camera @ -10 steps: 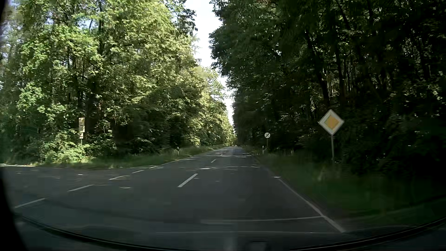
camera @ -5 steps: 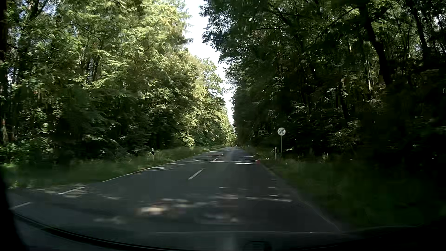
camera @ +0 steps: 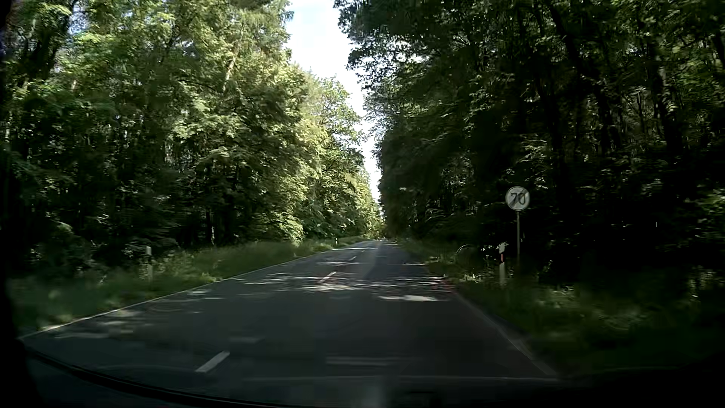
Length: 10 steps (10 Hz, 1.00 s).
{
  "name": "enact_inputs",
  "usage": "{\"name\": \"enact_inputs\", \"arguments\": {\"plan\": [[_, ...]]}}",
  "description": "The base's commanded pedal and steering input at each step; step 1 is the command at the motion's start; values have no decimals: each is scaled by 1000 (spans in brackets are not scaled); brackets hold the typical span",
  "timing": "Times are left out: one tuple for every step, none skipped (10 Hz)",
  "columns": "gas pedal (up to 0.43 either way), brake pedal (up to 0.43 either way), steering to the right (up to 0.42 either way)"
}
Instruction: Follow the waypoints while adhering to traffic rules and regulations
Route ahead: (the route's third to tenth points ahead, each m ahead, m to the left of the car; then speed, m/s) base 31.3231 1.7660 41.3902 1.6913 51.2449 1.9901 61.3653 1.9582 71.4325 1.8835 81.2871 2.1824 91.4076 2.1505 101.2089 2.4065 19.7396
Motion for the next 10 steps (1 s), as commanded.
{"name": "enact_inputs", "arguments": {"plan": [[157, 30, 0], [177, 30, 0], [189, 30, 1], [197, 30, 1], [209, 30, 1], [209, 30, 1], [220, 30, 1], [240, 30, 1], [248, 30, 1], [268, 30, 0]]}}
